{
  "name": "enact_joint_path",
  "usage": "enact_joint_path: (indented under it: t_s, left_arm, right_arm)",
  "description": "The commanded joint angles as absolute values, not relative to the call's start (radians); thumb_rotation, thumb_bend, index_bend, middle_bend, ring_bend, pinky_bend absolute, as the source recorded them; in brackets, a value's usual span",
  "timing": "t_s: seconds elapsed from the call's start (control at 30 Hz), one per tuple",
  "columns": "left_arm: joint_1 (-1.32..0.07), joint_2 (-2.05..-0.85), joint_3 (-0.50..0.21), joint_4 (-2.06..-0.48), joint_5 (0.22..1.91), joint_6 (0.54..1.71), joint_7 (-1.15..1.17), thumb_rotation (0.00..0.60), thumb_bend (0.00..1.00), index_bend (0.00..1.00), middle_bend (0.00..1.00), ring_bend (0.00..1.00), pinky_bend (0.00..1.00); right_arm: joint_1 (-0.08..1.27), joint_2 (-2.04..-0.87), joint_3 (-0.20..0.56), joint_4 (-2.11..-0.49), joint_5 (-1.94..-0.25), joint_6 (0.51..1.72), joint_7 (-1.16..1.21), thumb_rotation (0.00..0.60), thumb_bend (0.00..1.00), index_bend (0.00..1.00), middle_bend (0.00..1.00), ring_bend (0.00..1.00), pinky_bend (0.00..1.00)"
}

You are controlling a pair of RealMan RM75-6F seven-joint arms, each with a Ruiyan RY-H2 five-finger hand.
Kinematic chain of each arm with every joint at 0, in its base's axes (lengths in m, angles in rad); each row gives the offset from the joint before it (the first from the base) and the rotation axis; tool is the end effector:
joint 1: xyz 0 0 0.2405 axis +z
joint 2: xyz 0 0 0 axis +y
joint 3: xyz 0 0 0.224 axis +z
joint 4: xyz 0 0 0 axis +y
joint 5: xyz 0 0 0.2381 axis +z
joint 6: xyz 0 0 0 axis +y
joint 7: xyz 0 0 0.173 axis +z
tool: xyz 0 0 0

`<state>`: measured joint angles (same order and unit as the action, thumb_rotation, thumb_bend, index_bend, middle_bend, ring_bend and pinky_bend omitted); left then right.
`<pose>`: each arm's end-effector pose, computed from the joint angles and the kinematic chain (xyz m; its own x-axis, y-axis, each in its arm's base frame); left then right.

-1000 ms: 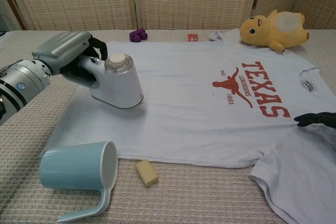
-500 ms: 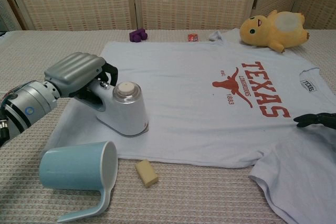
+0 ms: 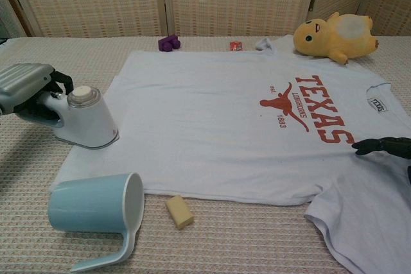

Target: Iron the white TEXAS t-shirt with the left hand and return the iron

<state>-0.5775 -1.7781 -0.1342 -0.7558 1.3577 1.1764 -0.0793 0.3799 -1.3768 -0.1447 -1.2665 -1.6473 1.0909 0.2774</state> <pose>-0.2586 0.3826 -0.0143 0.4632 0.0020 0.8863 0.8721 -0.1792 -0.4553 -0.2993 -0.2349 -0.0197 0.3875 -0.4768 0.7890 -0.9129 -0.3176 0.2564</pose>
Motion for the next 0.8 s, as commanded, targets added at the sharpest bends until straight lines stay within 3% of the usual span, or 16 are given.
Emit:
enact_joint_path:
  t_s: [0.03,0.33,0.5,0.53,0.6,0.67,0.73,0.8]
  left_arm:
    - [-0.545,-1.733,-0.185,-0.793,1.312,1.196,-0.154,0.600,0.43,0.93,0.98,0.81,0.77]
    - [-0.533,-1.724,-0.235,-0.774,1.234,1.130,-0.178,0.600,0.43,0.91,0.97,0.80,0.76]
    - [-0.549,-1.780,-0.248,-0.675,1.211,1.094,-0.163,0.600,0.41,0.84,0.89,0.73,0.76]
    - [-0.551,-1.789,-0.251,-0.663,1.205,1.082,-0.161,0.600,0.38,0.76,0.82,0.68,0.74]
    - [-0.553,-1.791,-0.254,-0.660,1.194,1.058,-0.153,0.600,0.27,0.42,0.52,0.40,0.60]
    - [-0.554,-1.788,-0.265,-0.670,1.181,1.052,-0.131,0.600,0.17,0.10,0.22,0.13,0.39]
    - [-0.552,-1.779,-0.278,-0.691,1.164,1.050,-0.105,0.600,0.08,0.00,0.04,0.01,0.23]
    - [-0.549,-1.764,-0.289,-0.720,1.155,1.059,-0.089,0.600,0.02,0.00,0.00,0.00,0.14]
  right_arm:
    - [0.380,-1.375,-0.141,-1.270,-1.645,1.093,0.275,0.502,0.98,0.00,0.10,0.00,0.01]
    - [0.382,-1.366,-0.132,-1.283,-1.647,1.111,0.268,0.500,0.98,0.00,0.10,0.00,0.01]
    - [0.376,-1.353,-0.131,-1.301,-1.650,1.128,0.254,0.497,0.98,0.00,0.10,0.00,0.01]
    - [0.374,-1.349,-0.130,-1.305,-1.649,1.133,0.251,0.501,0.98,0.00,0.10,0.00,0.01]
    - [0.370,-1.344,-0.128,-1.311,-1.646,1.140,0.246,0.501,0.97,0.00,0.10,0.00,0.01]
    - [0.366,-1.339,-0.125,-1.316,-1.642,1.147,0.243,0.499,0.96,0.00,0.10,0.00,0.01]
    - [0.363,-1.335,-0.123,-1.320,-1.639,1.150,0.240,0.500,0.96,0.00,0.10,0.00,0.01]
    - [0.362,-1.331,-0.121,-1.324,-1.638,1.155,0.238,0.502,0.95,0.00,0.10,0.00,0.01]
